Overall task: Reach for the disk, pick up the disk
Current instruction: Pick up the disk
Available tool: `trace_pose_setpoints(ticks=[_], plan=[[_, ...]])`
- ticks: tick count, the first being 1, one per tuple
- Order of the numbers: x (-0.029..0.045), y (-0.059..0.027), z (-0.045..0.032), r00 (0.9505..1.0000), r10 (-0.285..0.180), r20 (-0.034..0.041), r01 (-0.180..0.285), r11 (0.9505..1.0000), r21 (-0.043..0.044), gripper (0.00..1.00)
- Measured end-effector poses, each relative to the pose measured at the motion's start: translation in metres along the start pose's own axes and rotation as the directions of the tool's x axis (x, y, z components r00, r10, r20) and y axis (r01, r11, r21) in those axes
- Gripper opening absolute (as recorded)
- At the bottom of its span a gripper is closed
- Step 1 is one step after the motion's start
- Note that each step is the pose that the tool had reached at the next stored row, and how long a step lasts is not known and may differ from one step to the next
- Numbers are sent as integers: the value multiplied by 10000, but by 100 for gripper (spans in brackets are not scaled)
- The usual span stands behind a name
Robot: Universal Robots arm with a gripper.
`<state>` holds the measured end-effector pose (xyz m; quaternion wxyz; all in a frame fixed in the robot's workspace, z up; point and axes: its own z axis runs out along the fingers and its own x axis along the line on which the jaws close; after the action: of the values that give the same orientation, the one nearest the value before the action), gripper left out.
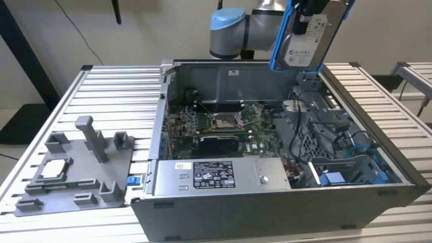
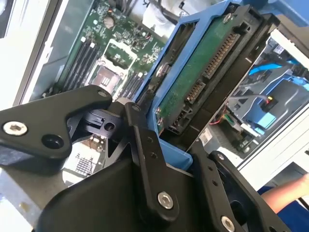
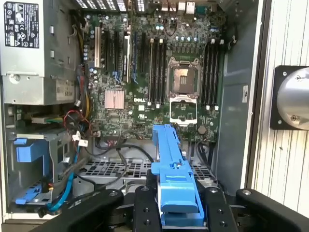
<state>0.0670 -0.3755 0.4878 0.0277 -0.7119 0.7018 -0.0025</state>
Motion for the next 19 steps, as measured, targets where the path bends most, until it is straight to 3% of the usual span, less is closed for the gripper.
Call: trace_pose_setpoints(ticks=[14, 16, 19], plan=[[56, -254, 9, 10000, -1, 15, 1, 10000, 14, 0], [59, -260, 10, 10000, -1, 14, 1, 10000, 52, 0], [64, -260, 15, 10000, -4, 12, 4, 9998, 188, 0]])
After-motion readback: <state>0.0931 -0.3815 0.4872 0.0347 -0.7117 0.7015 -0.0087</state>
